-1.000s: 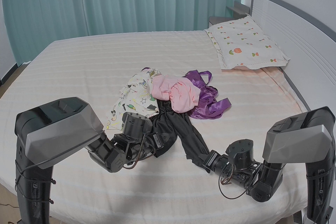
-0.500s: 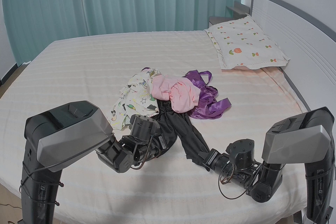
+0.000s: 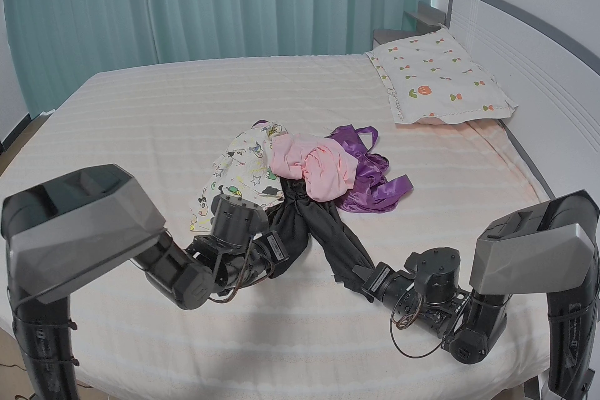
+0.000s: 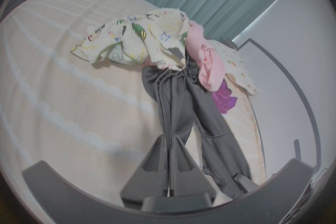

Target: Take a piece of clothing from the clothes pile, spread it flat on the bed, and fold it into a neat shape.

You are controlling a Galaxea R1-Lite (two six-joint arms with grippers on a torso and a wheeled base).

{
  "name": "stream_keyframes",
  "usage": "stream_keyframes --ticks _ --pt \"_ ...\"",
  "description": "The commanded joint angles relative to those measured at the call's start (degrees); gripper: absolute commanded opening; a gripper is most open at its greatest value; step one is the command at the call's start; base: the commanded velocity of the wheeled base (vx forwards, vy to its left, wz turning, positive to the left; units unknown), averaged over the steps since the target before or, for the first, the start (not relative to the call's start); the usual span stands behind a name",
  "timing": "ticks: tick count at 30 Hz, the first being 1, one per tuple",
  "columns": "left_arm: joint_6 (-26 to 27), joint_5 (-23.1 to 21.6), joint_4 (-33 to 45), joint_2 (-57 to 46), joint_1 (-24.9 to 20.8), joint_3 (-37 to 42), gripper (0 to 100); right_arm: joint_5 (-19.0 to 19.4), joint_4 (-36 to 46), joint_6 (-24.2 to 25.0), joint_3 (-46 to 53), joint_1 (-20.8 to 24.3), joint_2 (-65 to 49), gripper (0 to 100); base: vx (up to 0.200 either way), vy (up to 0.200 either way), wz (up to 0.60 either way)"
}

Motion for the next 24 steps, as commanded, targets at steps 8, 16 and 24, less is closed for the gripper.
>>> stream_keyframes --ticks 8,16,24 --pt "-1.45 -1.52 -0.22 -36.97 -2.12 11.38 0 4.35 -0.97 -9.38 -2.8 2.21 -26.25 0 0.0 0.0 0.0" --pt "-1.54 -2.93 0.65 -49.45 -1.33 14.28 0 6.02 2.98 -10.43 -5.7 2.21 -38.12 0 0.0 0.0 0.0" --pt "-1.89 -2.84 -0.31 -46.55 -0.45 24.21 0 7.17 -0.89 -9.03 4.14 2.21 -28.8 0 0.0 0.0 0.0"
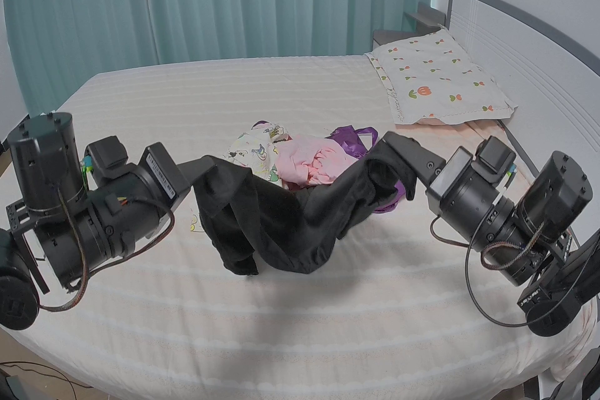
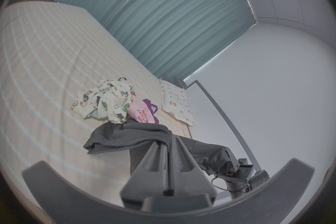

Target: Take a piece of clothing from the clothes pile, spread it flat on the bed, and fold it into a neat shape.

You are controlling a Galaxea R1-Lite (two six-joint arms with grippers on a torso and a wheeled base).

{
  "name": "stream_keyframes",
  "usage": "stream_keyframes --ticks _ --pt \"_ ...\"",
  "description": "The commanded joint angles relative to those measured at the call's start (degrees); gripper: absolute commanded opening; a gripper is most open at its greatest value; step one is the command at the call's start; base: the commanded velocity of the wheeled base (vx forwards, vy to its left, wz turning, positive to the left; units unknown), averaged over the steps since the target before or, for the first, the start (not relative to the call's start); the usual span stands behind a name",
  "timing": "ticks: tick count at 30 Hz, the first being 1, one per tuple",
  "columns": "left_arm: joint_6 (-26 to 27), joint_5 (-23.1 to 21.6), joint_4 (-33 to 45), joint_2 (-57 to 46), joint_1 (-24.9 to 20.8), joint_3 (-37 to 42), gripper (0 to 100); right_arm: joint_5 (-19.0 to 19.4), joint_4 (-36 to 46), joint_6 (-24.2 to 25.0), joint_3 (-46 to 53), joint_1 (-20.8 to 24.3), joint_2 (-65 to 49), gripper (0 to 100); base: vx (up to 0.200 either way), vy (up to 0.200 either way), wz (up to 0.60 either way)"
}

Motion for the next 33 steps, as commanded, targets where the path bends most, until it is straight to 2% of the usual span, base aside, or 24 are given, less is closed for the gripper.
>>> stream_keyframes --ticks 1,5,8,11,18,29,33 --pt "-0.39 0.01 -0.67 -0.23 1.02 7.42 0 0.72 -2.61 0.83 6.24 0.0 6.07 0 0.0 0.0 0.0" --pt "-1.27 -0.78 -3.13 0.12 1.02 10.85 0 0.72 -2.61 2.59 8.08 -0.17 8.44 0 0.0 0.0 0.0" --pt "-1.54 -3.5 -6.56 0.39 1.02 14.46 0 0.37 -2.61 4.08 8.26 -0.17 9.94 0 0.0 0.0 0.0" --pt "-1.62 -5.52 -7.0 0.65 1.11 15.25 0 0.28 -2.61 4.08 8.61 -0.88 9.14 0 0.0 0.0 0.0" --pt "-4.44 -6.4 -6.91 0.74 1.64 15.16 0 -0.07 -2.61 3.91 9.4 -0.96 8.79 0 0.0 0.0 0.0" --pt "-4.52 -6.4 -6.74 1.09 2.08 15.86 0 0.1 -2.61 3.91 10.9 -0.35 4.31 0 -0.2 0.0 0.0" --pt "-4.52 -7.72 -6.82 1.09 2.43 17.09 0 0.28 -2.52 3.91 11.16 -0.26 2.38 0 -0.2 0.0 0.0"
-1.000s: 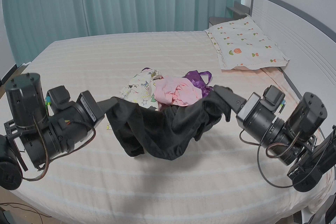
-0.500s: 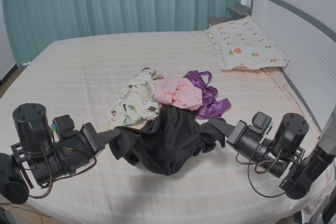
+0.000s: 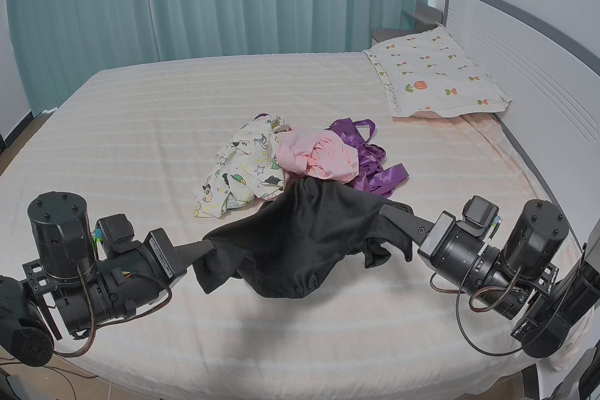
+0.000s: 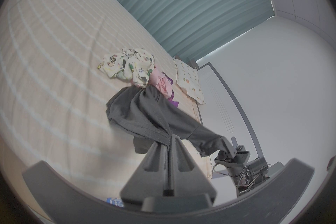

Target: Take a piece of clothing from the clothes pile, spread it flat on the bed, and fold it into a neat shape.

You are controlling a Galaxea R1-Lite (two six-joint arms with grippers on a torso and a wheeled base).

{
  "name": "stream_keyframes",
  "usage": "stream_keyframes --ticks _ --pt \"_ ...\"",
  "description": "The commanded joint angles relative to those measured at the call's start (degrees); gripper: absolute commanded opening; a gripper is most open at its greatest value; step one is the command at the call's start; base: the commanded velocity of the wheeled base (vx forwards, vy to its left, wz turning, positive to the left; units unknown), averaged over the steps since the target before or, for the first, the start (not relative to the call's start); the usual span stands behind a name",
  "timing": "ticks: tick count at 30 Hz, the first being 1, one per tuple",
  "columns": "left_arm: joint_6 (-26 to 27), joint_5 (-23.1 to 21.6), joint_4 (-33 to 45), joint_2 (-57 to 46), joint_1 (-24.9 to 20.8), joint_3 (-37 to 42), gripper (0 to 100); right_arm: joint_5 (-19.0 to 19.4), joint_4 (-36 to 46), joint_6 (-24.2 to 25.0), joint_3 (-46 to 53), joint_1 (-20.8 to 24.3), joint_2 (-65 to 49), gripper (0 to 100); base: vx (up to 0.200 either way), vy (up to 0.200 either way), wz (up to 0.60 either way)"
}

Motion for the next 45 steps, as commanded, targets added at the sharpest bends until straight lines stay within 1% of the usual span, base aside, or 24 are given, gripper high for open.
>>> stream_keyframes --ticks 1,6,8,12,17,24,37,40,45 --pt "0.0 -0.78 -0.02 -0.02 0.83 1.03 0 0.37 -0.64 0.02 0.41 0.1 -2.02 0 0.0 0.0 0.0" --pt "-0.09 -0.34 -0.11 0.33 1.18 0.33 0 0.28 -0.64 0.11 0.41 0.63 -0.43 0 0.0 0.0 0.0" --pt "-0.35 -1.05 -0.02 0.06 1.18 0.5 0 0.46 -0.64 0.2 0.5 0.81 0.09 0 0.0 0.0 0.0" --pt "-0.35 -0.96 -0.2 -0.2 1.45 0.86 0 0.46 -0.64 0.2 0.5 0.9 0.71 0 0.0 0.0 0.0" --pt "-0.26 -1.05 -0.2 -0.46 2.5 0.77 0 0.37 -0.64 0.02 0.76 1.86 0.44 0 0.0 0.2 0.0" --pt "-0.26 -1.05 0.33 -3.89 2.06 0.77 0 0.54 -0.64 -0.16 2.0 3.09 -0.35 0 0.0 0.2 0.0" --pt "0.17 -0.69 1.21 -4.07 3.03 0.42 0 0.02 -0.64 -0.77 2.08 3.62 -0.96 0 0.0 0.2 0.0" --pt "0.26 -0.61 1.21 -3.98 3.03 0.33 0 -0.07 -0.64 -0.86 2.17 4.76 -0.87 0 0.0 0.2 0.0" --pt "0.26 -0.87 1.12 -3.63 4.0 0.33 0 -0.07 -0.64 -0.95 2.35 5.11 -0.96 0 0.0 0.2 0.0"
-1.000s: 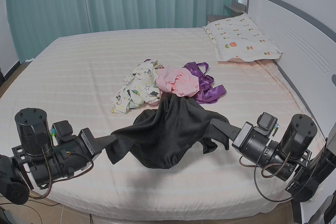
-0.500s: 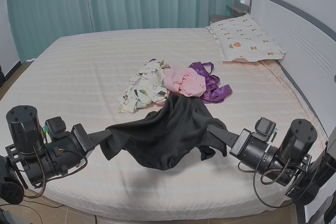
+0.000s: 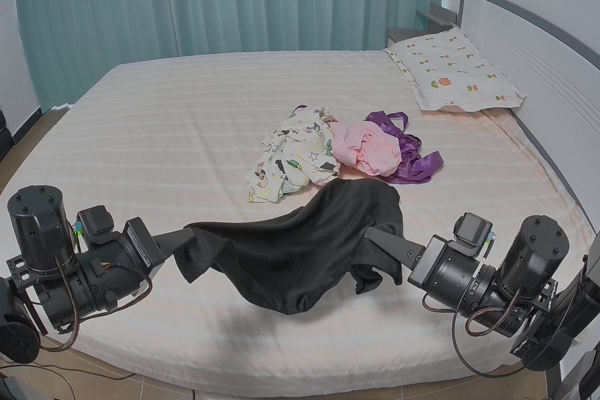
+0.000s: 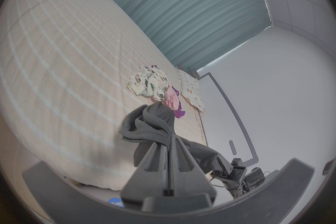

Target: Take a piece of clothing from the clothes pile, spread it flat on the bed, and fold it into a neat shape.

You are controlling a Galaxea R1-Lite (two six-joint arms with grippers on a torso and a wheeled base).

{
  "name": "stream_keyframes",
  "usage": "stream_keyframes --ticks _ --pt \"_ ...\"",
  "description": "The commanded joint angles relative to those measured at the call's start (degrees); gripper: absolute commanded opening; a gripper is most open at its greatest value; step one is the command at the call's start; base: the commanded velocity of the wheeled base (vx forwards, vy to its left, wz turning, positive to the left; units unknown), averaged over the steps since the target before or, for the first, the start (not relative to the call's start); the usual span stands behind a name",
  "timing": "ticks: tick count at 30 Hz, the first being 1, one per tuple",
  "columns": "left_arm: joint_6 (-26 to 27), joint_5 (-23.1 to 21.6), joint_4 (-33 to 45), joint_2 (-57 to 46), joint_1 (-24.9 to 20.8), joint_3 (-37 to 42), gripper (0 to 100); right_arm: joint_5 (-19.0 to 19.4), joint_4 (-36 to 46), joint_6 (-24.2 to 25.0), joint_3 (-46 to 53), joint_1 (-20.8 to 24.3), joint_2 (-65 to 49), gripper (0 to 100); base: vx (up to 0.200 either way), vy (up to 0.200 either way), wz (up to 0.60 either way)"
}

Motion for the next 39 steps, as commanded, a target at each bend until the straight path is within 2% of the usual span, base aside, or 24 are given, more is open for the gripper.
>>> stream_keyframes --ticks 1,39 --pt "-0.04 -0.04 -0.19 0.17 0.81 -0.09 0 0.01 -0.67 0.03 0.12 0.29 0.13 0 0.0 0.2 0.0" --pt "-0.13 -1.53 -0.01 0.08 0.99 -0.09 0 0.1 -0.67 0.2 -0.06 -0.06 1.01 0 0.0 0.2 0.0"
